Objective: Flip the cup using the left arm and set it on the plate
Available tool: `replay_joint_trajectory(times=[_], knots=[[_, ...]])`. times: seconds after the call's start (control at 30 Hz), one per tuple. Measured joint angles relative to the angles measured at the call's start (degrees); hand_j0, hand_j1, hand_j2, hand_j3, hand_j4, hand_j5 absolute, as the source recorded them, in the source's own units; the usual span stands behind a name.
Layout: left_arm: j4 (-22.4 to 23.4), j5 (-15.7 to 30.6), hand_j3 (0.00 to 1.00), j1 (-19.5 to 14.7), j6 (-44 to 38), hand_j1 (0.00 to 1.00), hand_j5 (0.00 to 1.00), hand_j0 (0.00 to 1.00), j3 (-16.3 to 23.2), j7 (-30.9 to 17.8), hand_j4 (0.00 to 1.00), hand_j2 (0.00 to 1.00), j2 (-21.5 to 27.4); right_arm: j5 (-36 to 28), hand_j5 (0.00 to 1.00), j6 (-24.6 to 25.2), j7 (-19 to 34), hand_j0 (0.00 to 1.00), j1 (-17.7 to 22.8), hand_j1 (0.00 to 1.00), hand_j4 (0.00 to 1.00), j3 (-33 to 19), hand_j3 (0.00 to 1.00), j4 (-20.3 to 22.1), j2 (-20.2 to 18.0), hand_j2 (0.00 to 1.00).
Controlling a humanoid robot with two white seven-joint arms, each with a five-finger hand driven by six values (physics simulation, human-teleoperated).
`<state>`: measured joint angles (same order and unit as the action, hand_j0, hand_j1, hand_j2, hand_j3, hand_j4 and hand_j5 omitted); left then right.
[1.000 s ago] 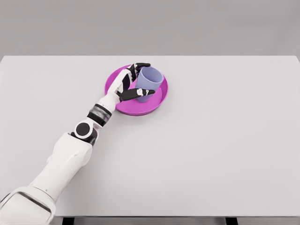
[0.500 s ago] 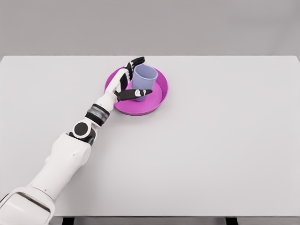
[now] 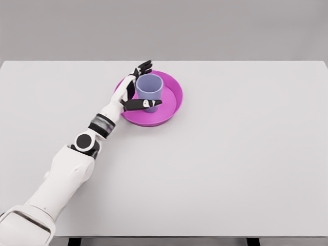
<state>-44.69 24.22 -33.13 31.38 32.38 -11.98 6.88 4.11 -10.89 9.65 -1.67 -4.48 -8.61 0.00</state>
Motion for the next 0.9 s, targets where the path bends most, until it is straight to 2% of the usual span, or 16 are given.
replay_joint_trajectory(times=[0.47, 0.6, 0.9], knots=[[-2.8, 0.1, 1.0, 0.0, 0.0, 1.0, 1.0, 1.0, 0.0, -0.1, 1.0, 1.0, 2.5, 0.0, 1.0, 0.0, 0.0, 1.0, 0.0, 1.0, 1.0, 0.0, 1.0, 0.0, 0.0, 1.0], [-3.3, 0.0, 1.0, 1.1, 0.0, 1.0, 1.0, 1.0, 0.0, -0.1, 1.0, 1.0, 3.8, 0.0, 1.0, 0.0, 0.0, 1.0, 0.0, 1.0, 1.0, 0.0, 1.0, 0.0, 0.0, 1.0], [-5.8, 0.0, 1.0, 2.1, 0.1, 1.0, 1.0, 1.0, 0.0, -0.1, 1.0, 1.0, 9.5, 0.0, 1.0, 0.0, 0.0, 1.0, 0.0, 1.0, 1.0, 0.0, 1.0, 0.0, 0.0, 1.0]])
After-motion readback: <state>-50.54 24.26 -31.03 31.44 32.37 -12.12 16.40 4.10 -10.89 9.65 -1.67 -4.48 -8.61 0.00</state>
